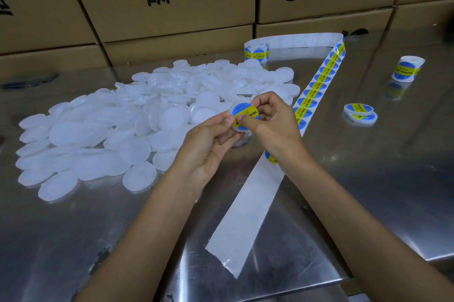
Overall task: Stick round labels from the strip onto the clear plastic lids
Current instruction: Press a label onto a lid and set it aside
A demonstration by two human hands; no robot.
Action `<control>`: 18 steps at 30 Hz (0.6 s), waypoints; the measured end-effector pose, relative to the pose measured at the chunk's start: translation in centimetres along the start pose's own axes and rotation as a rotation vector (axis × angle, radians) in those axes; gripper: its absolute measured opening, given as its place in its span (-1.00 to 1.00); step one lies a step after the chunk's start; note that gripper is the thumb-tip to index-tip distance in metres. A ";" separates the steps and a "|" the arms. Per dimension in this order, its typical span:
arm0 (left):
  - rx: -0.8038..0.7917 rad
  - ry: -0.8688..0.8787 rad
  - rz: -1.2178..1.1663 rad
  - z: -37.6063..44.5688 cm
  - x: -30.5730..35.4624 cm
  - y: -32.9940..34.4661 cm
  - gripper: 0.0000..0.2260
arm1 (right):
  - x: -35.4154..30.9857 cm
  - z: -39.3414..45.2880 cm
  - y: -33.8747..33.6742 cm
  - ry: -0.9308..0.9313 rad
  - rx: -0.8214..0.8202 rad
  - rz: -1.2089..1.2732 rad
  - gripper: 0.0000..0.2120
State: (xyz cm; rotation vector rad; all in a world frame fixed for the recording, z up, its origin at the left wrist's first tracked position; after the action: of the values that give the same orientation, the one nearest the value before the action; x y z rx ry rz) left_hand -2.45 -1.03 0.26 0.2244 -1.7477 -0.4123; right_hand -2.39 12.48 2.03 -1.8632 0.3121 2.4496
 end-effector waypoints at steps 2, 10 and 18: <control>0.003 0.001 -0.003 0.0 0.0 0.0 -0.73 | 0.1 0.1 0.0 -0.005 0.003 -0.013 -0.75; 0.025 0.006 -0.012 -0.2 0.1 0.2 -0.71 | 0.4 0.2 -0.2 -0.043 0.012 -0.035 -0.74; -0.017 -0.016 -0.076 -0.4 0.2 0.2 -0.73 | 1.0 0.4 -0.9 -0.088 0.083 -0.186 -0.67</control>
State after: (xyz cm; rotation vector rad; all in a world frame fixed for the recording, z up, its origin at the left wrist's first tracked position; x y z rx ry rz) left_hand -2.06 -1.02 0.55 0.2766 -1.7550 -0.4853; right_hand -2.90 13.36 1.11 -1.6650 0.2215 2.3484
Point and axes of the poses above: each hand's wrist, its own z-axis towards the middle knuckle, its own y-axis out of the palm, x = y × z, the point moved 4 cm from there along z, towards the middle knuckle, and after that the axes turned 9 degrees about z, right-handed, at the moved point
